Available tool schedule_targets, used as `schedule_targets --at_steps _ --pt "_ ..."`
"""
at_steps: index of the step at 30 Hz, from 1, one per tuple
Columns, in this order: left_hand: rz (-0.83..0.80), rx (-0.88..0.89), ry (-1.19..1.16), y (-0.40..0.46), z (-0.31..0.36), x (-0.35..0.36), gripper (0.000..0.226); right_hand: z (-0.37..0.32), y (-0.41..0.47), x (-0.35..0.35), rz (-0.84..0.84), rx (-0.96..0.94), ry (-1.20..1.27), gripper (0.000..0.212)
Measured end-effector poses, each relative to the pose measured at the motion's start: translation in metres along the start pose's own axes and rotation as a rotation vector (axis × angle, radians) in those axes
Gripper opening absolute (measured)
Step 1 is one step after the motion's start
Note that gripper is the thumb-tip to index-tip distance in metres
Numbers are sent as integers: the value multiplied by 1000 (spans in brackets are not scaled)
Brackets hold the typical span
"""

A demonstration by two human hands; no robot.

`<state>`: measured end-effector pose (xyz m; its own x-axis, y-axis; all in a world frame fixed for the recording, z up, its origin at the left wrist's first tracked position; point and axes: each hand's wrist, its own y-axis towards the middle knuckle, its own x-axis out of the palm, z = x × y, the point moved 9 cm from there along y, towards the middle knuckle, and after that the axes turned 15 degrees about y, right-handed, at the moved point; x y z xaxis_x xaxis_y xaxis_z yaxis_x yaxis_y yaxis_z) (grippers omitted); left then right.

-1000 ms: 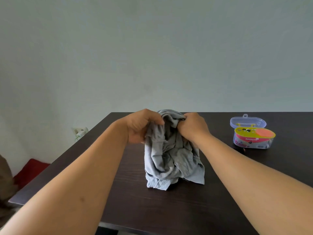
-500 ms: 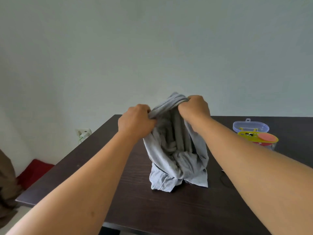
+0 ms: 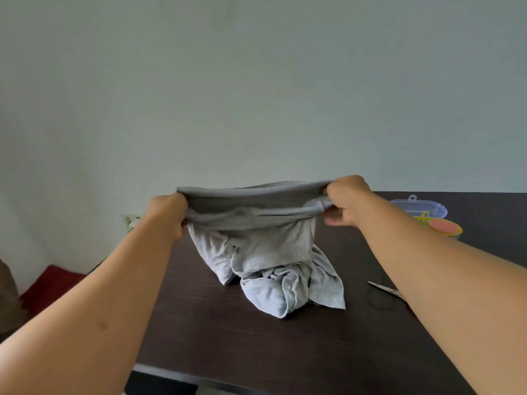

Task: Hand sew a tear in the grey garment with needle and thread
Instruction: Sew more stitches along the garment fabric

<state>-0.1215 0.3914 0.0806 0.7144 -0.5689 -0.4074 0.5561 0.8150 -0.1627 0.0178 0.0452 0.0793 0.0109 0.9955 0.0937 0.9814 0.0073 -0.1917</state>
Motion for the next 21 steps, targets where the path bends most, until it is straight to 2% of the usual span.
schedule_targets --at_steps 3,5,6,7,9,10,11,12,13,15,16,18,21 --pt "-155 122 360 -18 10 29 23 -14 -7 30 -86 7 92 26" --pt "-247 247 657 -38 23 49 19 -25 -13 48 -130 -34 49 28" --pt "-277 316 789 -46 29 58 30 -29 -17 55 -156 -56 14 28" --pt "-307 389 850 -52 37 68 52 -32 -20 63 -183 -75 -15 27" --pt "-428 504 723 -69 52 87 97 -38 -22 78 -243 -119 -69 25" --pt "-523 550 591 -79 60 97 104 -40 -23 84 -268 -140 -110 23" --pt "-582 590 491 -87 67 106 102 -42 -25 88 -293 -169 -161 21" --pt "-580 623 445 -87 73 110 91 -44 -27 91 -313 -209 -224 19" --pt "-544 678 425 -88 82 112 68 -48 -28 91 -324 -266 -297 19" --pt "-368 714 437 -83 91 104 17 -56 -32 86 -308 -403 -481 17" --pt "-279 698 418 -78 94 97 11 -57 -34 83 -293 -456 -578 12" --pt "-159 646 327 -70 98 82 20 -54 -30 75 -250 -500 -700 5" --pt "41 587 157 -57 105 45 25 -41 -22 59 -143 -490 -763 11"
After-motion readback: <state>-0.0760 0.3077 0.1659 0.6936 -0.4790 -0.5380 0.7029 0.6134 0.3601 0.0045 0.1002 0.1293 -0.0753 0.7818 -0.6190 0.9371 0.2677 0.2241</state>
